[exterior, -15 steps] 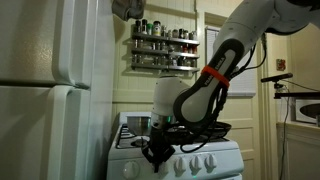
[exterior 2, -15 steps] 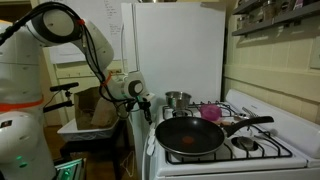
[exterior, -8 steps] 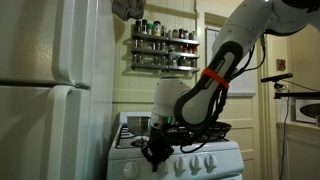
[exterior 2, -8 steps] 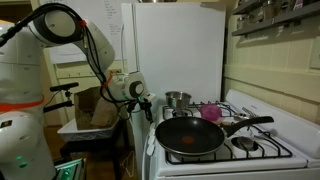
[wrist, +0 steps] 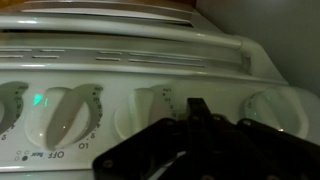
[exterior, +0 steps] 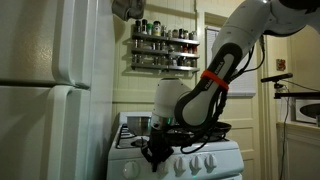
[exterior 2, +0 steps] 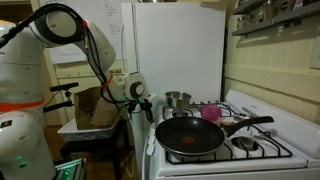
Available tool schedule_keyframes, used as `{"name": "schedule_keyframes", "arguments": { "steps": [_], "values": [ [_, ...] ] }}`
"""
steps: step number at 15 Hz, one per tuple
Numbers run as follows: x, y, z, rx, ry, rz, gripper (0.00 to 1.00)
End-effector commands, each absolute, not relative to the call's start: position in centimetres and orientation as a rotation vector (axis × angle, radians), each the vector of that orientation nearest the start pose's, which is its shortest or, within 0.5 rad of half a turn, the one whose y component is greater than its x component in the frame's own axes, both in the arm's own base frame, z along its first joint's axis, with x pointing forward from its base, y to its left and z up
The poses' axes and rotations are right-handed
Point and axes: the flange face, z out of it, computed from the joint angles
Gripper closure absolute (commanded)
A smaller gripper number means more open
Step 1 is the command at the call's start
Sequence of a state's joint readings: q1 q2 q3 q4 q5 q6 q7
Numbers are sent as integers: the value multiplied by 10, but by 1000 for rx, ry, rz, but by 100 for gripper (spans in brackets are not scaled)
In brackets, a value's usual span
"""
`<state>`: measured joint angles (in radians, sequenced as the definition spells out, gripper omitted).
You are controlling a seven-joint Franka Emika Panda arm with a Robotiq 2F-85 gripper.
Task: Switch on the stove
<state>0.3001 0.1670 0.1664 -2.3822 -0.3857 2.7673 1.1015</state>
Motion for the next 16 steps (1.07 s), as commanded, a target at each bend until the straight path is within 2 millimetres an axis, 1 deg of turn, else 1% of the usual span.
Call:
{"name": "schedule_keyframes", "arguments": {
  "steps": [1,9,11,13,15,16],
  "values": [
    [460,252,269,-3016,463,-441,100],
    [463,249,278,-3046,521,-612,100],
    [461,251,279,-3048,521,-636,100],
    [457,255,274,-3041,512,-606,100],
    [447,264,273,-3016,532,-491,100],
    [437,272,270,-2965,535,-416,100]
  ]
}}
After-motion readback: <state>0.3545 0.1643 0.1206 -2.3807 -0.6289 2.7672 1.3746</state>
